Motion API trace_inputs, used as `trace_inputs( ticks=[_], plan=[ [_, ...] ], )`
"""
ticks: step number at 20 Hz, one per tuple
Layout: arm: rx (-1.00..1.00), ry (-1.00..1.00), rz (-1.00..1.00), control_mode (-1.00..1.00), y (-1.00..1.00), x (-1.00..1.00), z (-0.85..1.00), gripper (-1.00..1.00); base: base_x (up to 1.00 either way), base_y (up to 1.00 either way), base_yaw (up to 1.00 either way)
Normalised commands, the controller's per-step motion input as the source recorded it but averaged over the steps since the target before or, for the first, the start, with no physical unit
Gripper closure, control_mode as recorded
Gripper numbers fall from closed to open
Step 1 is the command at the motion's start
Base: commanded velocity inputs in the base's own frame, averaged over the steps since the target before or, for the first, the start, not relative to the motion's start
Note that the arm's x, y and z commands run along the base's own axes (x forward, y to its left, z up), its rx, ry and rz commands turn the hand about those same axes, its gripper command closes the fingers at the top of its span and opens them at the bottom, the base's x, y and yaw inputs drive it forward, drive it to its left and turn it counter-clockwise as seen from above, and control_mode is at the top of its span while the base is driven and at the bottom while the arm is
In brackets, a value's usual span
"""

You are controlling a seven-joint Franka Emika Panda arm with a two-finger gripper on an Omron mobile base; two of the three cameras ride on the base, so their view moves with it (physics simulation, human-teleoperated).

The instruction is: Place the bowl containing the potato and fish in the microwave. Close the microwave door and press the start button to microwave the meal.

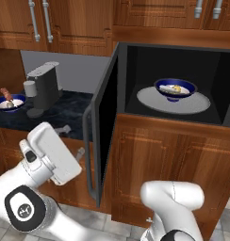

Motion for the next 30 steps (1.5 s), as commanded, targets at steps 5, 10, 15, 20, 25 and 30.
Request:
trace_inputs(
  ticks=[5,10,15,20,25,30],
  plan=[
    [0.18,-0.35,-0.02,-1.00,-1.00,-0.73,0.05,-1.00,0.00,0.00,0.00],
    [0.26,-0.27,0.00,-1.00,-1.00,-0.59,0.08,-1.00,0.00,0.00,0.00],
    [0.32,-0.12,0.03,-1.00,-1.00,-0.15,0.04,-1.00,0.00,0.00,0.00],
    [0.35,-0.01,0.11,-1.00,-1.00,0.00,0.00,-1.00,0.00,0.00,0.00],
    [0.33,0.00,0.14,-1.00,-1.00,0.09,0.00,-1.00,0.00,0.00,0.00],
    [0.27,0.00,0.17,-1.00,-1.00,0.42,-0.02,-1.00,0.00,0.00,0.00]
  ],
)
